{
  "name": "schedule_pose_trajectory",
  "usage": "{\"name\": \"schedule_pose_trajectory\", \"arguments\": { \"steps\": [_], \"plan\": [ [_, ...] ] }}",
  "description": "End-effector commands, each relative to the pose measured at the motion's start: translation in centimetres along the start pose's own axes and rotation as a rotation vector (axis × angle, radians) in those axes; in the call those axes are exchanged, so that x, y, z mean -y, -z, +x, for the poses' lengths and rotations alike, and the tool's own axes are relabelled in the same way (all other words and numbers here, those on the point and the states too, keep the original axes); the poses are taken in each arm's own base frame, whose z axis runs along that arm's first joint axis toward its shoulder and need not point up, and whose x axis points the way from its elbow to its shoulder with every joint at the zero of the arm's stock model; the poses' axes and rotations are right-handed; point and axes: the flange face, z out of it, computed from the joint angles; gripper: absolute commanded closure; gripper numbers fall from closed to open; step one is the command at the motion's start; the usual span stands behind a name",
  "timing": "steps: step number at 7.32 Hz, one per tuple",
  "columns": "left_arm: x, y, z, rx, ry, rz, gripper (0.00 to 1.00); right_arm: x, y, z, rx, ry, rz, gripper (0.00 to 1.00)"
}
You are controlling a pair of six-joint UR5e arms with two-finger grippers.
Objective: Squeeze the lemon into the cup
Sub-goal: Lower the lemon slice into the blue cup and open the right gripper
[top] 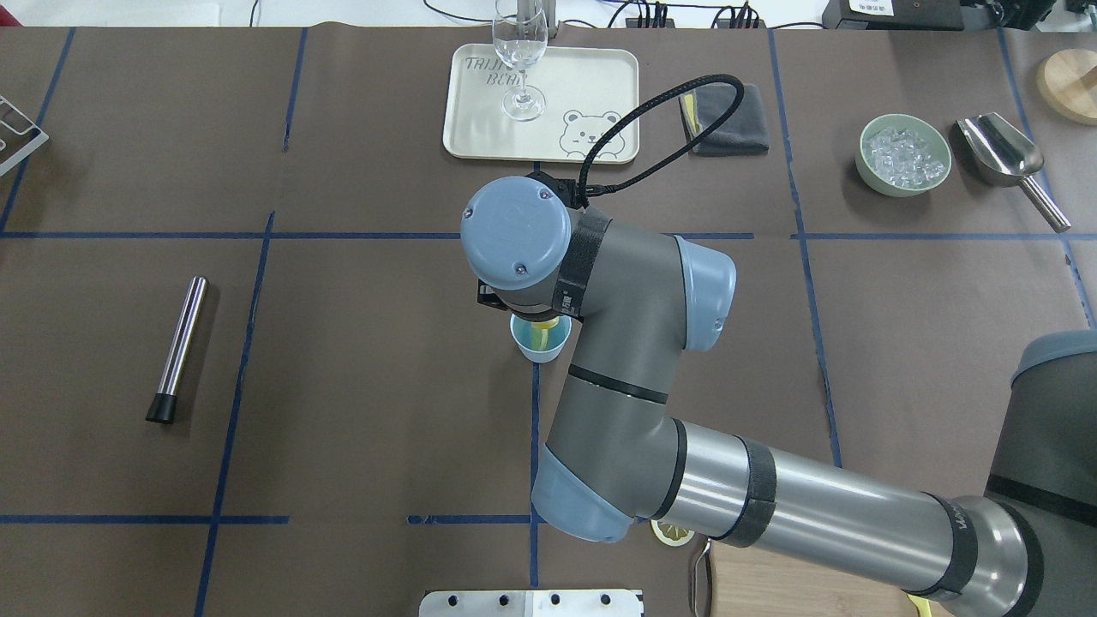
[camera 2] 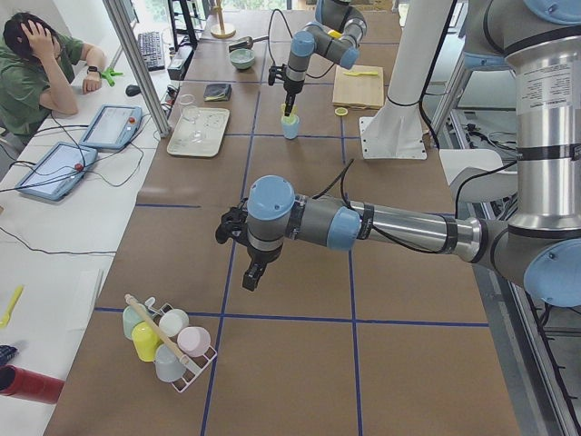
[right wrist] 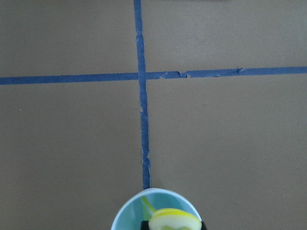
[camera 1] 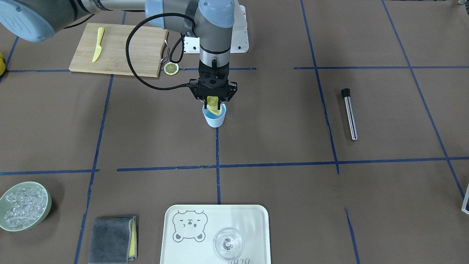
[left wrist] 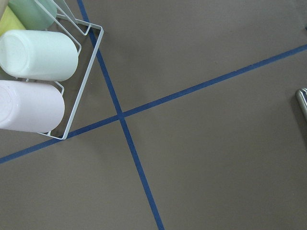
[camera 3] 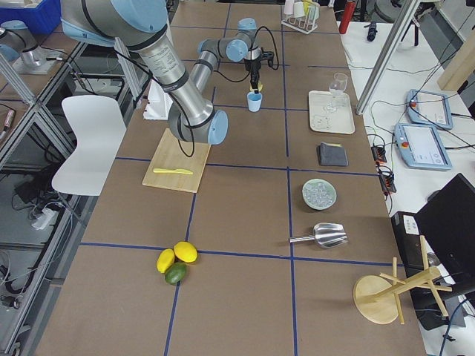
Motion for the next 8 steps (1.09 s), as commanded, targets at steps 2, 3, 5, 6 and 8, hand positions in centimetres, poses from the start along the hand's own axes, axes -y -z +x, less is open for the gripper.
{"name": "schedule_pose_trajectory", "arguments": {
  "steps": [2, 3, 5, 6, 8],
  "plan": [
    [0.1, 0.0, 0.0, 0.0, -0.002, 0.001, 0.0, -0.1, -0.1, 0.1, 0.002, 0.009, -0.001, 0.0],
    [0.1, 0.0, 0.0, 0.0, -0.002, 0.001, 0.0, -0.2, 0.1, 0.0, 0.005, 0.009, -0.001, 0.0],
    [0.1, 0.0, 0.0, 0.0, -0.002, 0.001, 0.0, -0.1, 0.5, 0.1, 0.013, 0.011, 0.0, 0.0],
    [0.2, 0.1, 0.0, 0.0, -0.002, 0.002, 0.0, -0.3, 1.7, 0.5, 0.037, 0.023, 0.003, 0.0],
    [2.0, 0.2, 1.0, 0.011, -0.059, 0.037, 0.0, 3.5, 3.3, 5.6, 0.068, 0.098, -0.033, 0.0]
  ]
}}
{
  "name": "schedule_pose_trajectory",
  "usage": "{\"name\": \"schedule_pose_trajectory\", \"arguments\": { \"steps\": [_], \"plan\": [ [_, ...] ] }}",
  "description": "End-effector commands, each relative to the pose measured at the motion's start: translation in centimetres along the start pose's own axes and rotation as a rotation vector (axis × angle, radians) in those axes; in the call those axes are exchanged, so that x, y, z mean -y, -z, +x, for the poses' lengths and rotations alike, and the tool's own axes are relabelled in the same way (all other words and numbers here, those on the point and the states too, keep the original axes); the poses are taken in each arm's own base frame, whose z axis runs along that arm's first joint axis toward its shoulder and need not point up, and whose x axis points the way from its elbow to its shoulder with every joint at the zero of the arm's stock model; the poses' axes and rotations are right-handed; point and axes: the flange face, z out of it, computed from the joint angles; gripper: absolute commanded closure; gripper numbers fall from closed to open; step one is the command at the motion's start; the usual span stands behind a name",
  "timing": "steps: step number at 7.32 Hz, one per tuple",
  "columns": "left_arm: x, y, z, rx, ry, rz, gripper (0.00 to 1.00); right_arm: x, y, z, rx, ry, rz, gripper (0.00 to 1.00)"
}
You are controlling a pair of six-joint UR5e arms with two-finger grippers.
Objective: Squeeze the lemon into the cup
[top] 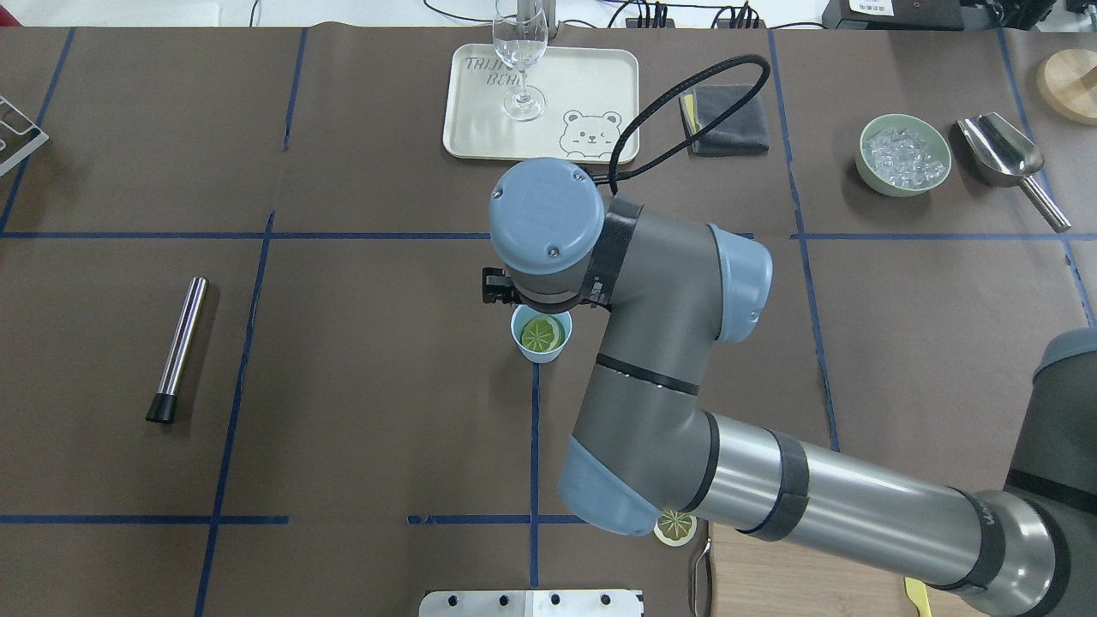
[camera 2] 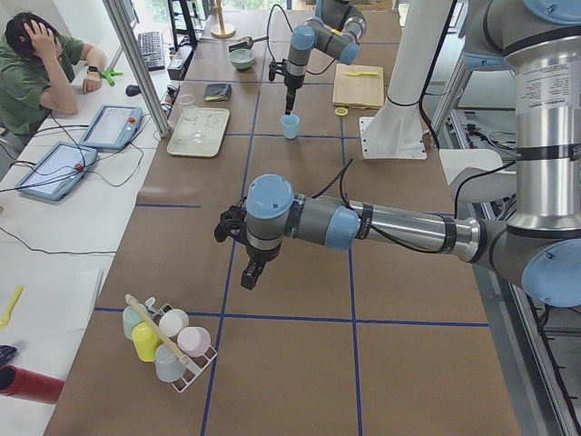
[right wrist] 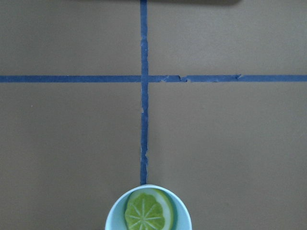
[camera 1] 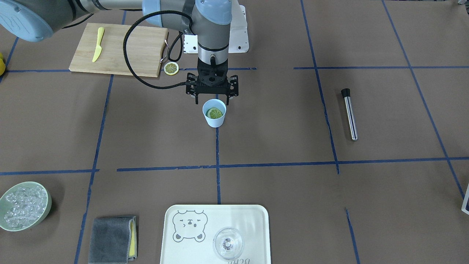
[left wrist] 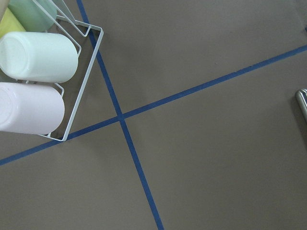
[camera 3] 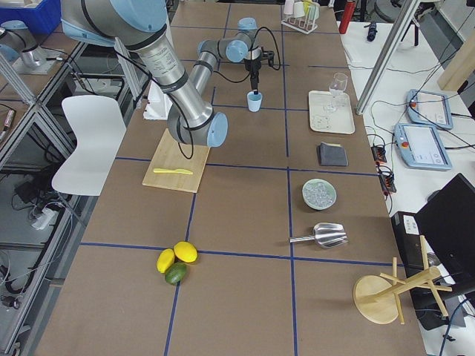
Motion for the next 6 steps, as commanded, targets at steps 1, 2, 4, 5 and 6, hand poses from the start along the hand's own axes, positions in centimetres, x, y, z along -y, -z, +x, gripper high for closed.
{"name": "schedule_pose_trajectory", "arguments": {
  "steps": [1, 2, 4, 5, 6],
  "plan": [
    [1.9, 0.7, 1.0, 0.01, -0.049, 0.041, 0.0, 4.2, 1.7, 7.6, 0.019, 0.094, -0.028, 0.0],
    [2.7, 1.0, 1.2, 0.012, -0.064, 0.052, 0.0, 7.1, 2.7, 13.2, 0.018, 0.144, -0.034, 0.0],
    [3.7, 1.5, 1.8, 0.02, -0.129, 0.111, 0.0, 11.9, 3.7, 22.4, 0.015, 0.245, -0.062, 0.0],
    [4.7, 1.9, 2.0, 0.03, -0.201, 0.186, 0.0, 13.7, 4.0, 27.2, 0.003, 0.289, -0.068, 0.0],
    [4.7, 1.8, 1.8, 0.045, -0.292, 0.274, 0.0, 13.7, 4.7, 32.8, -0.014, 0.292, -0.069, 0.0]
  ]
}}
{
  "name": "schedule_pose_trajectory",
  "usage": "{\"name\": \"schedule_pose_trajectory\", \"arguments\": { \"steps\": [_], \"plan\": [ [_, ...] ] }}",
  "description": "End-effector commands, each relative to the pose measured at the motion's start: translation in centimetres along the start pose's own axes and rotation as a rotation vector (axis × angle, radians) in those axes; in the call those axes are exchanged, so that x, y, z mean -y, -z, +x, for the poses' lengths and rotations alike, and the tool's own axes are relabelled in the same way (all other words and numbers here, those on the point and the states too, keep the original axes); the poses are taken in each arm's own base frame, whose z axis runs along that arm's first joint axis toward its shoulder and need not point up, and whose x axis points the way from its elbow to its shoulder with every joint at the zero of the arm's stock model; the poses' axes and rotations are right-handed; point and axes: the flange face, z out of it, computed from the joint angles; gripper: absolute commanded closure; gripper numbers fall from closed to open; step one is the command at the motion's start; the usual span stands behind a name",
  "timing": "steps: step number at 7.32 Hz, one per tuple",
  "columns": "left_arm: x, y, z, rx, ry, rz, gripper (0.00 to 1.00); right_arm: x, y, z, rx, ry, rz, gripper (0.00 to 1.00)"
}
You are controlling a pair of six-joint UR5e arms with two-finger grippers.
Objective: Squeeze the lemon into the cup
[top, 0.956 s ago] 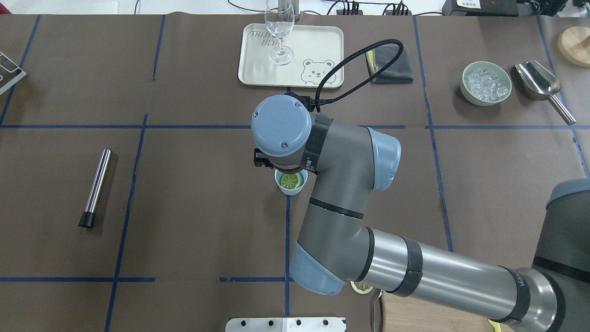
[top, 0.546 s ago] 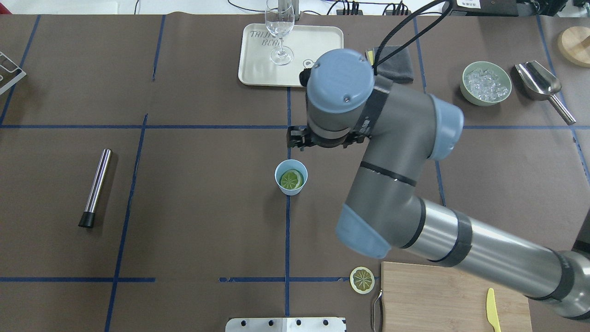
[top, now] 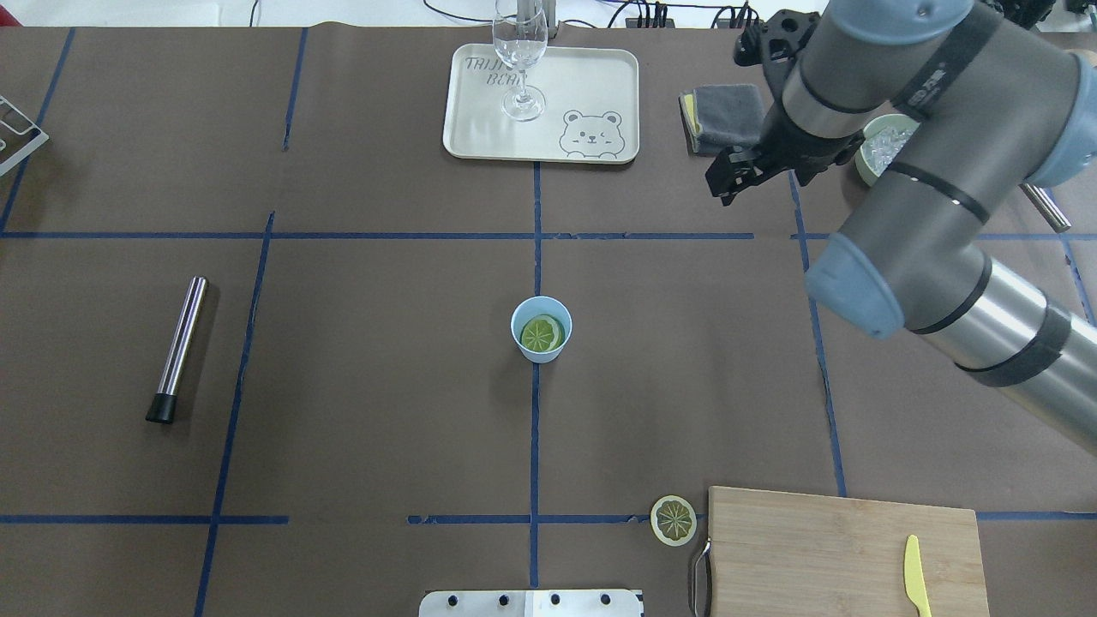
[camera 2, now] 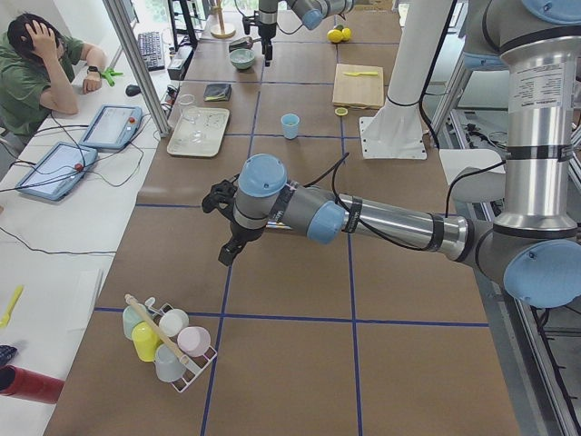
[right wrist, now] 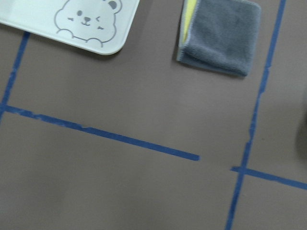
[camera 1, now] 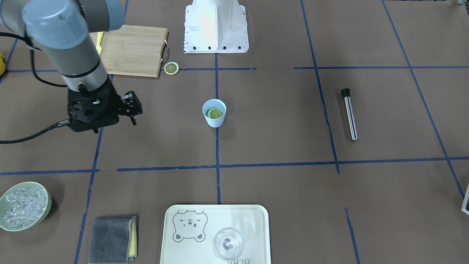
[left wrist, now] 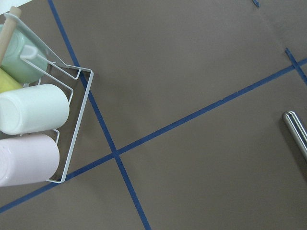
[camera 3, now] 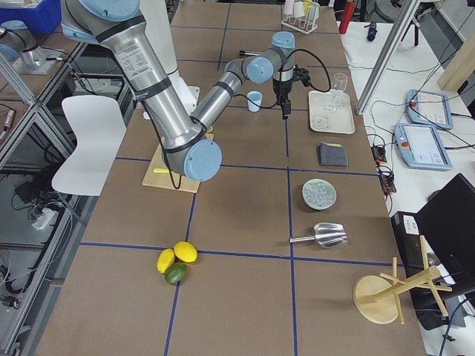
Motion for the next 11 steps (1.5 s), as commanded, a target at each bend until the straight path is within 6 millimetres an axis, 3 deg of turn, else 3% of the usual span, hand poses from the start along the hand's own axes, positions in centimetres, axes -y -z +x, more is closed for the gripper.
{"name": "schedule_pose_trajectory", "arguments": {
  "steps": [1, 2, 3, 4, 5, 6, 8, 9, 10, 11],
  "plan": [
    [0.3, 0.4, 0.3, 0.03, -0.176, 0.168, 0.0, -2.4, 1.4, 11.7, -0.026, 0.059, -0.017, 0.0],
    [0.9, 0.6, 0.4, 0.034, -0.219, 0.213, 0.0, -4.5, 1.5, 18.3, -0.01, 0.06, -0.054, 0.0],
    [2.0, 0.7, 0.7, 0.029, -0.193, 0.222, 0.0, -7.4, 2.4, 26.4, -0.036, 0.037, -0.064, 0.0],
    [4.2, -0.3, 2.0, -0.015, -0.077, 0.226, 0.0, -12.7, 0.9, 34.0, -0.087, -0.051, -0.127, 0.0],
    [5.1, -2.0, 3.6, -0.048, -0.065, 0.208, 0.0, -15.1, 2.1, 40.1, -0.1, -0.162, -0.111, 0.0],
    [6.9, -3.3, 5.2, -0.077, -0.098, 0.201, 0.0, -17.2, 3.8, 43.7, -0.087, -0.158, -0.08, 0.0],
    [8.0, -5.0, 8.1, -0.098, -0.151, 0.195, 0.0, -23.0, 2.3, 48.7, -0.013, -0.201, -0.108, 0.0],
    [8.5, -6.1, 10.1, -0.12, -0.11, 0.182, 0.0, -24.5, 1.3, 49.5, -0.003, -0.199, -0.103, 0.0],
    [8.2, -10.8, 15.5, -0.22, -0.06, 0.089, 0.0, -25.1, 0.1, 50.3, 0.002, -0.207, -0.097, 0.0],
    [7.8, -12.7, 17.4, -0.233, 0.072, 0.046, 0.0, -25.3, -0.3, 50.7, 0.003, -0.215, -0.105, 0.0]
  ]
}}
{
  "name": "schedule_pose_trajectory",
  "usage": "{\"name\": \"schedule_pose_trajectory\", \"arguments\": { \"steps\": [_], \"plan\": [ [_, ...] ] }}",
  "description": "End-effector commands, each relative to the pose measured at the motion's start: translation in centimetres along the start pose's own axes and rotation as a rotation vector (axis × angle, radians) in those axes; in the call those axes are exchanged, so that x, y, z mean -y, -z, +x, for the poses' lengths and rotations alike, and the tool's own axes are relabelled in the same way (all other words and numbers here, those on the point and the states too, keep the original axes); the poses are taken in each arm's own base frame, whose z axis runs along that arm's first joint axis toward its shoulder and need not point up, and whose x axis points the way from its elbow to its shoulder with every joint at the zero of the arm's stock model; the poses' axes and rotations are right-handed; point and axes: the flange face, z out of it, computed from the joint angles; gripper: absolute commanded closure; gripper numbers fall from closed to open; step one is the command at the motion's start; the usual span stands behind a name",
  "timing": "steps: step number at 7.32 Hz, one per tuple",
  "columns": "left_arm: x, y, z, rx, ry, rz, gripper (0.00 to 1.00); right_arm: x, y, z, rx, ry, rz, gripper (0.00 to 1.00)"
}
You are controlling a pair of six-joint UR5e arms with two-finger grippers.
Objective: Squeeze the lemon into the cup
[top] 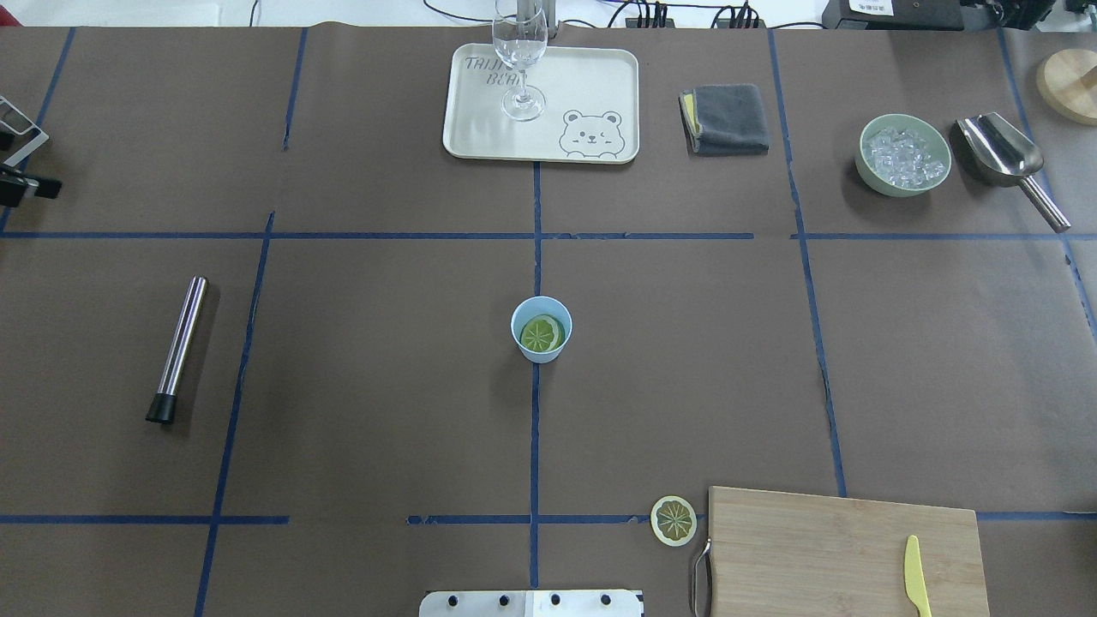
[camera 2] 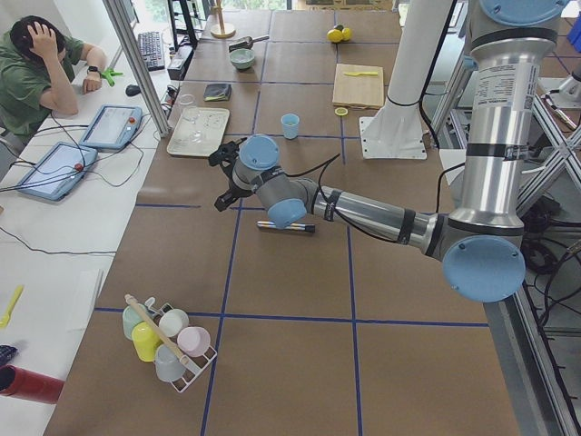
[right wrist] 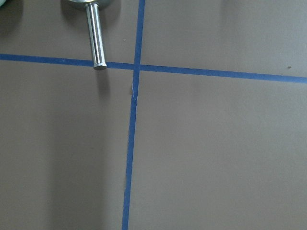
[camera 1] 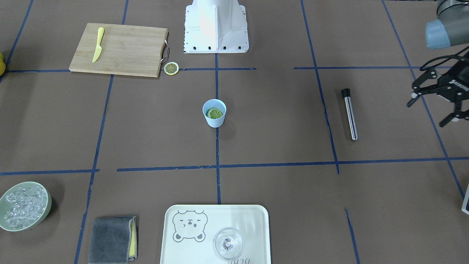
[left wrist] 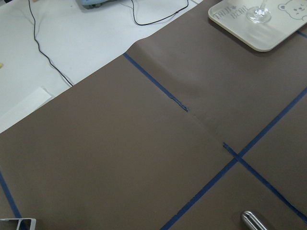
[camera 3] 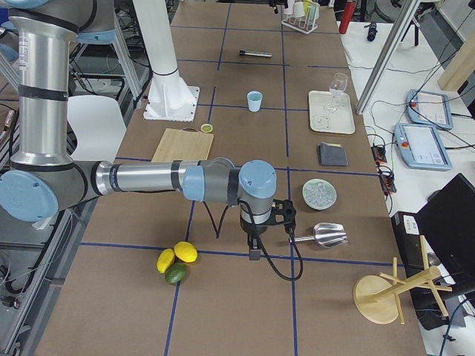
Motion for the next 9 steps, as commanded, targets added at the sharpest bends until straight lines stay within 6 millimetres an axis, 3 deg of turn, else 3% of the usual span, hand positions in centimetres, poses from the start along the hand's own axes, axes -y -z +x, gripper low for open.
{"name": "schedule_pose_trajectory", "arguments": {
  "steps": [1, 3, 4, 6, 7, 9],
  "plan": [
    [-1.1, -5.4, 3.7, 0.017, 0.137, -0.057, 0.0, -0.5, -1.3, 1.2, 0.007, -0.016, -0.011, 0.0],
    [-3.2, -10.1, 4.6, 0.078, 0.304, -0.108, 0.0, -0.7, -1.6, 1.5, 0.008, -0.019, -0.017, 0.0],
    [-4.1, -12.6, 6.5, 0.095, 0.332, -0.131, 0.02, -0.9, -1.8, 1.6, 0.008, -0.021, -0.02, 0.0],
    [-5.3, -14.3, 6.7, 0.141, 0.388, -0.159, 0.24, -1.0, -1.8, 1.6, 0.007, -0.02, -0.022, 0.0],
    [-6.0, -15.6, 7.4, 0.179, 0.423, -0.155, 0.29, -1.0, -1.8, 1.6, 0.007, -0.02, -0.022, 0.0],
    [-6.4, -16.6, 8.1, 0.191, 0.425, -0.16, 0.29, -1.0, -1.8, 1.6, 0.007, -0.019, -0.022, 0.0]
  ]
}}
